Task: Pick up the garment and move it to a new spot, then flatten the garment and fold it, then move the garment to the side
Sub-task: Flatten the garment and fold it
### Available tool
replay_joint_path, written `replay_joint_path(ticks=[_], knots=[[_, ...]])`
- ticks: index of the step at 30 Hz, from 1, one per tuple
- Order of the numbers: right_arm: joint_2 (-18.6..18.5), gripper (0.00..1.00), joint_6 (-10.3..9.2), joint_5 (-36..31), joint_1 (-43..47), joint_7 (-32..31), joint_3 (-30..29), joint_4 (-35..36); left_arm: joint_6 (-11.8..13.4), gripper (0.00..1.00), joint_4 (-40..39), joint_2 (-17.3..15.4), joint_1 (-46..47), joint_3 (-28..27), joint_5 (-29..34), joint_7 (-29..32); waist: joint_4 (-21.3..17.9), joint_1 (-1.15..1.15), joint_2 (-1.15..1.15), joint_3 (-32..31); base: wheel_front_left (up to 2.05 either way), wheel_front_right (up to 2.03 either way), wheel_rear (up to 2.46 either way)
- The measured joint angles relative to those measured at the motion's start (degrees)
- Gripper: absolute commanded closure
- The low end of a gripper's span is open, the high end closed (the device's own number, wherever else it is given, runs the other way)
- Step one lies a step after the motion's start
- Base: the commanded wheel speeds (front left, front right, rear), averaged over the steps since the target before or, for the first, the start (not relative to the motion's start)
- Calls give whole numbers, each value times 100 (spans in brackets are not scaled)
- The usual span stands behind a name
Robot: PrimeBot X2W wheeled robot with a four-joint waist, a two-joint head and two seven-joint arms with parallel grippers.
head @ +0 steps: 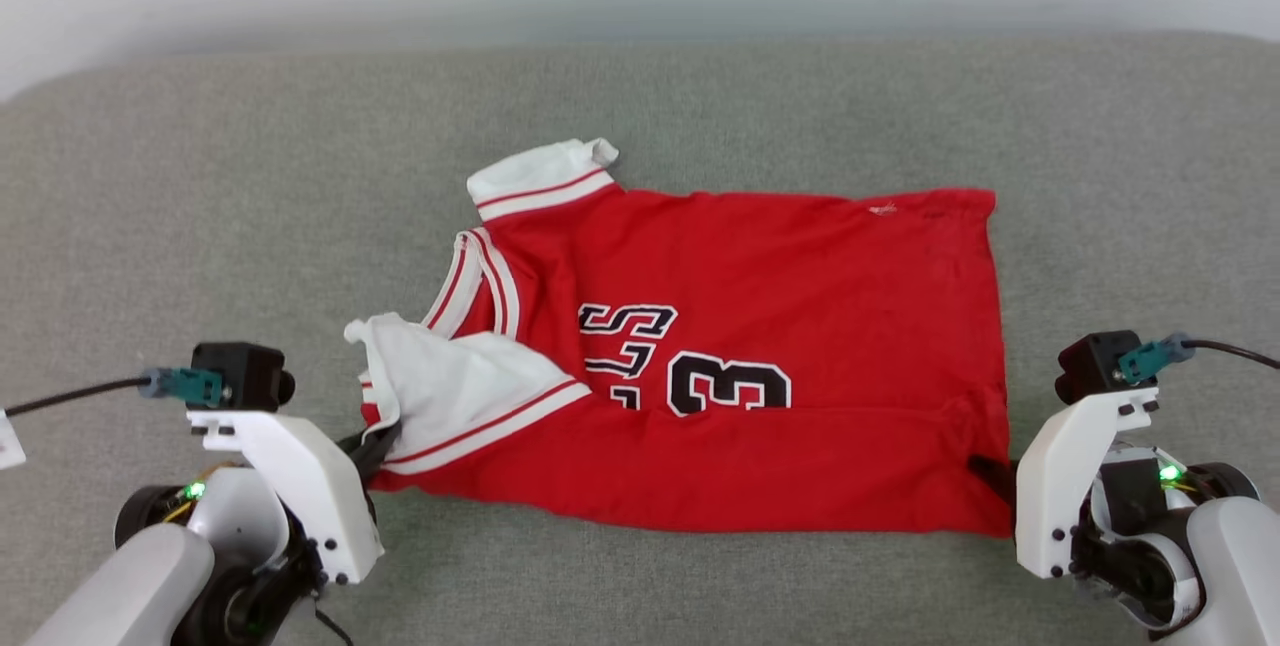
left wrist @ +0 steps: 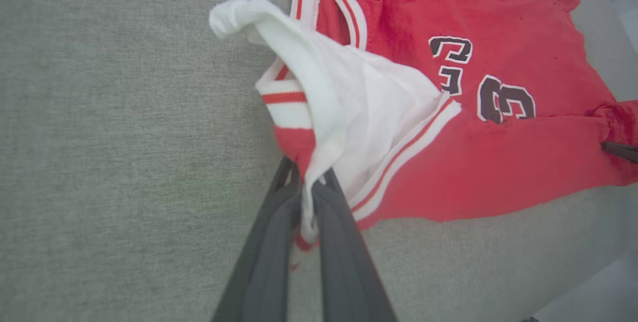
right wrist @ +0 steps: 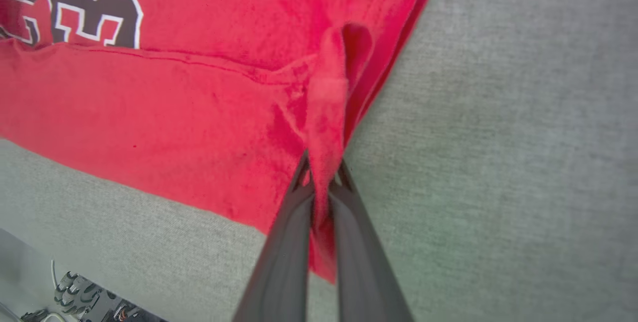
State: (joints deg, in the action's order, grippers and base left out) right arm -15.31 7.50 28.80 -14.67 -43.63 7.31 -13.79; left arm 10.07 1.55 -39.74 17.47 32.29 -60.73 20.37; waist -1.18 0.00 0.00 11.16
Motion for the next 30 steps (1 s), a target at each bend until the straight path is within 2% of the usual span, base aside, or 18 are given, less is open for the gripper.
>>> replay_joint_path(ticks=[8,14,18,19,20,21,22,23,30], knots=[[-130,100,0,194,338,149,311,48,138,100,110,41,-592,-40,-153,-218,-34,0,0,-620,0,0,0],[-222,100,0,372,793,155,344,118,303,100,5,-47,-1200,-94,-348,-291,10,-1,0,-1106,0,0,0],[-250,100,0,452,971,133,325,118,327,100,-38,-62,-1506,-86,-522,-256,33,-1,0,-1232,0,0,0],[-249,71,0,454,1010,174,319,99,326,100,-32,-29,-1556,-70,-554,-248,30,-1,0,-1234,0,0,0],[-247,0,0,448,1031,267,311,77,327,100,-7,14,-1589,-57,-556,-274,25,-1,0,-1233,0,0,0],[-241,0,0,431,1039,385,301,58,328,68,40,67,-1590,-60,-557,-314,22,-1,0,-1227,0,0,0],[-237,0,0,405,1043,511,298,38,324,6,83,110,-1589,-54,-557,-341,19,-1,0,-1218,0,0,0],[-237,0,0,361,1060,691,294,27,321,0,149,177,-1584,-62,-549,-422,17,0,0,-1206,0,0,0],[-211,0,0,-119,1121,2298,314,263,276,0,554,398,-1384,-267,-323,-1133,-123,-1,0,-1163,0,0,0]])
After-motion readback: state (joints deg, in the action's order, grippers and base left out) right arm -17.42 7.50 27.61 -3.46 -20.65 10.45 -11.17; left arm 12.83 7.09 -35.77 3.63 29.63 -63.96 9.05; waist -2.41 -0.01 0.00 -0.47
